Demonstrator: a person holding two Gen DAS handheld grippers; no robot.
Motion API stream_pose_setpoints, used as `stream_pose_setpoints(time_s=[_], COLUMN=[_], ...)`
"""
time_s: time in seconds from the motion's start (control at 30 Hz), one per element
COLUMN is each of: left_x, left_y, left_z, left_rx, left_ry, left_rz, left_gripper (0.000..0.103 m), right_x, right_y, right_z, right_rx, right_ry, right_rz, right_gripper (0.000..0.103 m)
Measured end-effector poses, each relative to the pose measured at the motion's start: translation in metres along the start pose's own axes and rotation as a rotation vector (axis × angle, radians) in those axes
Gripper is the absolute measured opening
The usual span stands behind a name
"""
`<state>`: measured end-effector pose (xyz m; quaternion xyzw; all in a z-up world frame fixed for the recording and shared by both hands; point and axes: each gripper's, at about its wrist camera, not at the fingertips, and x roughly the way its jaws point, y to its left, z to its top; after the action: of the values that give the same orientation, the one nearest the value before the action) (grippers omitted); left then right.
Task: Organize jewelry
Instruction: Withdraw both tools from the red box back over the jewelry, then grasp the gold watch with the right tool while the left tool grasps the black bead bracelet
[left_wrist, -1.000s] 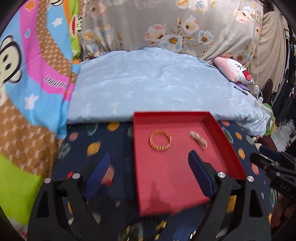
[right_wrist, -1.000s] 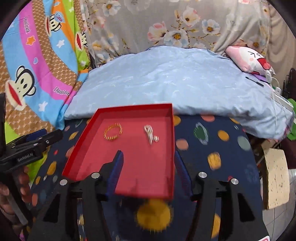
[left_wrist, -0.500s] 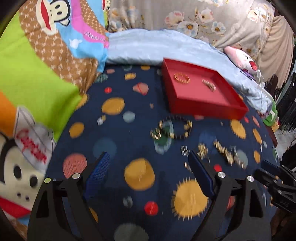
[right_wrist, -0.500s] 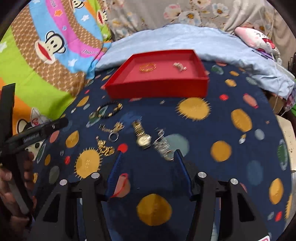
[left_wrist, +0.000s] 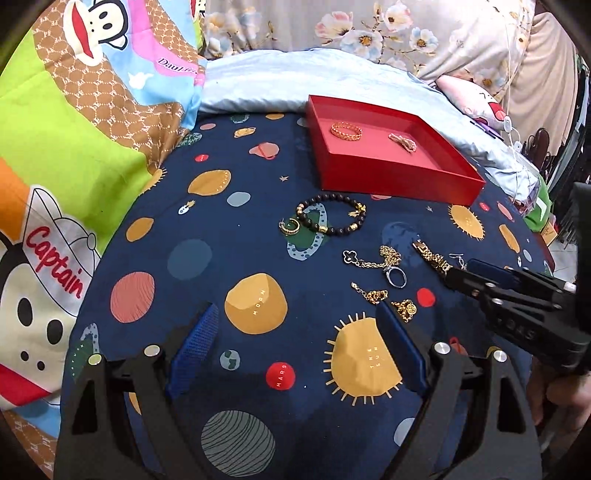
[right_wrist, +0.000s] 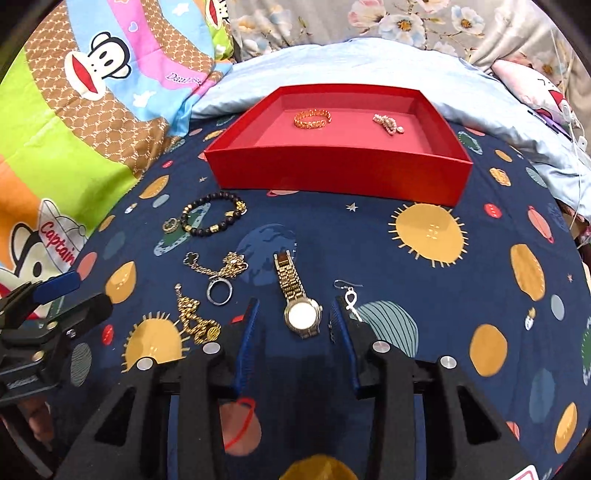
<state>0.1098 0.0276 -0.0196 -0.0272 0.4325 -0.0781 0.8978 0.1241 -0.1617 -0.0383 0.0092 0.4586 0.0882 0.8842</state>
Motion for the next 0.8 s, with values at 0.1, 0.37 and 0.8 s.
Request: stream_pose_setpoints(time_s=[0.1, 0.37, 0.8], left_x=[0.003, 0.009, 0.050], left_y=[0.003, 0.010, -0.011], left_z=[0.001, 0.006, 0.058], left_rx=[-0.007, -0.042, 0.022], left_ry=[0.004, 0.016, -0.016], left_rz=[0.000, -0.019, -0.073], left_gripper=[0.084, 0.084, 0.088], right_x=[0.009, 0.014, -0.034], right_y=[0.001, -0.002, -0.007], right_z=[0.001, 0.001, -0.015], right_rx=[-0.003, 0.001, 0.087], right_ry=[0.020, 0.035, -0.024], right_rz=[0.000, -0.009, 0.049], right_gripper=[0.036, 0.022, 0.022])
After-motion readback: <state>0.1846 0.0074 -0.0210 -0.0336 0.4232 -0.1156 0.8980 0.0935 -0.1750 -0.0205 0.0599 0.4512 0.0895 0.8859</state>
